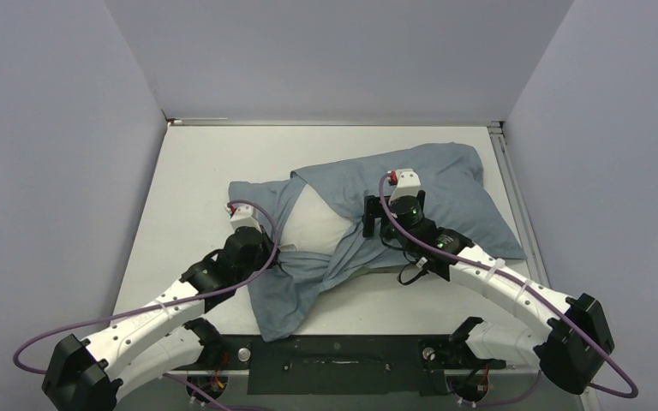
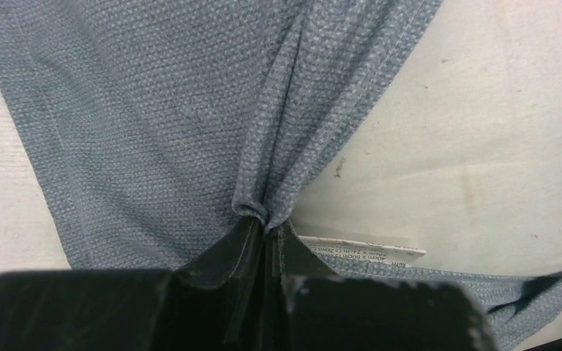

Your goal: Remove the pillowcase from the pillow

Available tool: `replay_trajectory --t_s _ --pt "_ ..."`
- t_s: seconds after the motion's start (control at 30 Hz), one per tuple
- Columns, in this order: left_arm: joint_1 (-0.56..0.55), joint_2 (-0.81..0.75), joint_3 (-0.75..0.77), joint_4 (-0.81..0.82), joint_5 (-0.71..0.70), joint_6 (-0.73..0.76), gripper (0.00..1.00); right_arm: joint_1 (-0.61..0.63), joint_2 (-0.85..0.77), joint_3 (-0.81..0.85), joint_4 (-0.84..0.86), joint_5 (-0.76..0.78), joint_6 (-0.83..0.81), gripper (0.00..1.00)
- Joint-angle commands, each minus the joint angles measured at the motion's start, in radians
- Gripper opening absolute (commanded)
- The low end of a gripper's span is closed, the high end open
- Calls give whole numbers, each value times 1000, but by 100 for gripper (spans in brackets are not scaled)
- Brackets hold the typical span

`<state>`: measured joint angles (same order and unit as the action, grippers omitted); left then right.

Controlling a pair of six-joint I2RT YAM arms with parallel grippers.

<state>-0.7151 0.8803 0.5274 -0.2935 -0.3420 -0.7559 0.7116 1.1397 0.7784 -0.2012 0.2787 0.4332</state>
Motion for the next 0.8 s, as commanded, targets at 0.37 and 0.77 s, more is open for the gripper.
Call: replay_trajectory --t_s 0.37,0.77 --pt "9 5 -119 176 140 60 0 319 -15 227 -64 -22 -121 90" --pt "7 -15 -152 218 182 59 0 466 312 401 -94 183 -140 90"
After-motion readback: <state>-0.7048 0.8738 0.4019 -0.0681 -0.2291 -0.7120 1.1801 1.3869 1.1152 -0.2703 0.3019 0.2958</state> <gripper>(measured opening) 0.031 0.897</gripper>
